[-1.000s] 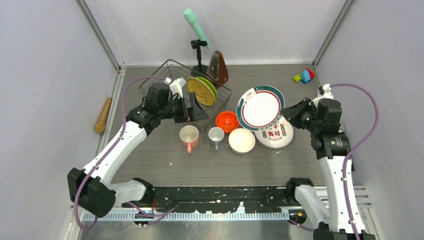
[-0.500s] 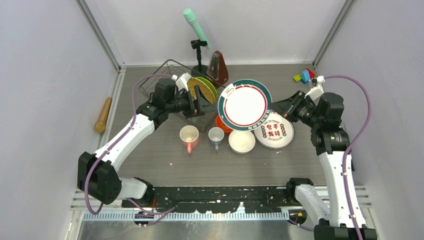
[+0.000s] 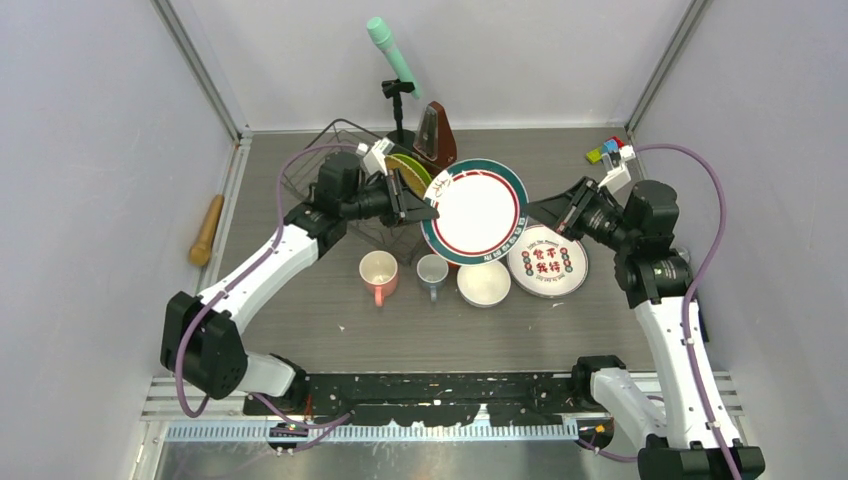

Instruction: Load the mixed dishes into the dish rack

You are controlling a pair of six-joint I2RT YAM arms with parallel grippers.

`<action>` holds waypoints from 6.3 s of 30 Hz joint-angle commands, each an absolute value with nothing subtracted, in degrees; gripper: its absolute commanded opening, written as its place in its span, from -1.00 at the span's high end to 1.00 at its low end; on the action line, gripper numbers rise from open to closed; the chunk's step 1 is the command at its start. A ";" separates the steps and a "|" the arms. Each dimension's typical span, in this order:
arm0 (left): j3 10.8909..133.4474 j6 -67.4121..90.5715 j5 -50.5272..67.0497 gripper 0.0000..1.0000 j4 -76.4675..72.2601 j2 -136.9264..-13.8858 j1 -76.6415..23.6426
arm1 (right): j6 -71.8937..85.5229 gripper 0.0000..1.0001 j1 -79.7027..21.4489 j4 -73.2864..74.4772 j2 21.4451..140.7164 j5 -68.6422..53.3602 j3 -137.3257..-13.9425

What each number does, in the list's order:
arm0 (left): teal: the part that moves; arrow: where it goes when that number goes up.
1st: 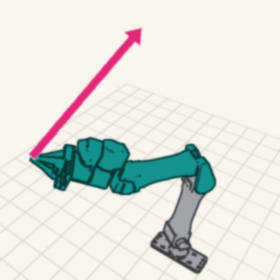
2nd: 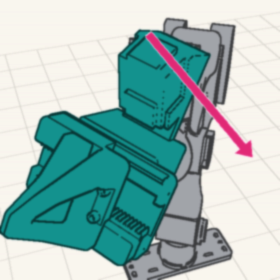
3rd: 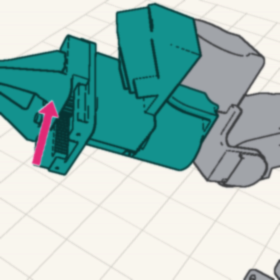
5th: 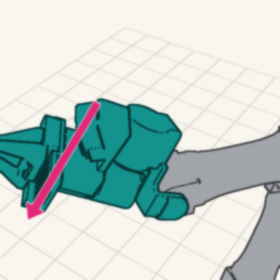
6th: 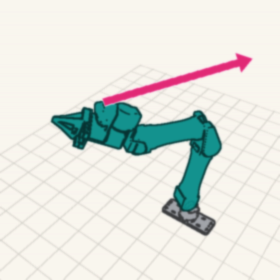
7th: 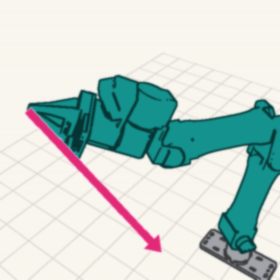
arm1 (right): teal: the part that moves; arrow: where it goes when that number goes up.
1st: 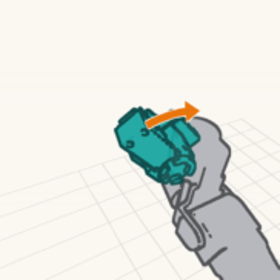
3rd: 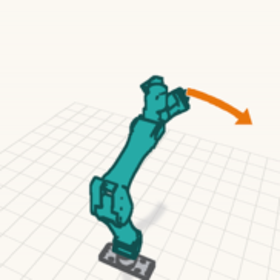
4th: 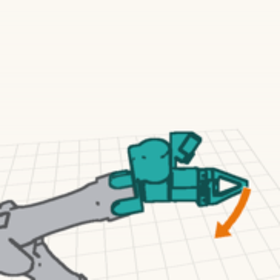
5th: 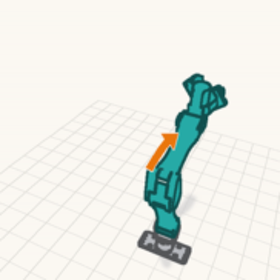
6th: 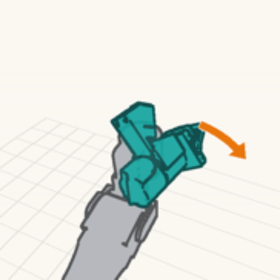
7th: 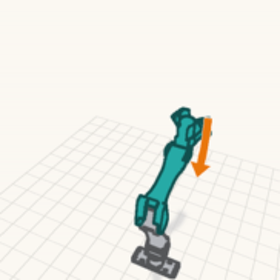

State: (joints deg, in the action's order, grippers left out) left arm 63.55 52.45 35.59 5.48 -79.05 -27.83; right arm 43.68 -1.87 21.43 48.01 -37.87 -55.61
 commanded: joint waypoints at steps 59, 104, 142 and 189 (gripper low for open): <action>63.36 28.94 -6.45 -0.81 39.05 -49.51 -26.48 | 5.47 0.99 -37.20 16.08 75.96 15.53 -80.98; 60.71 24.26 -9.38 -0.81 38.32 -46.20 -26.47 | -31.64 0.99 -49.88 -19.53 103.47 30.94 -83.97; 63.24 28.82 5.98 -0.91 38.46 -52.14 -26.46 | -1.13 -0.54 -45.63 2.12 80.54 20.78 -70.76; 60.09 30.12 15.41 -0.92 32.96 -57.35 -26.46 | 66.51 -0.30 13.18 10.81 35.90 -9.38 -7.94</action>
State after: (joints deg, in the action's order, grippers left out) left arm 59.68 30.85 13.76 35.35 -57.10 -26.61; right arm 61.87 12.88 19.11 35.48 -9.74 -10.37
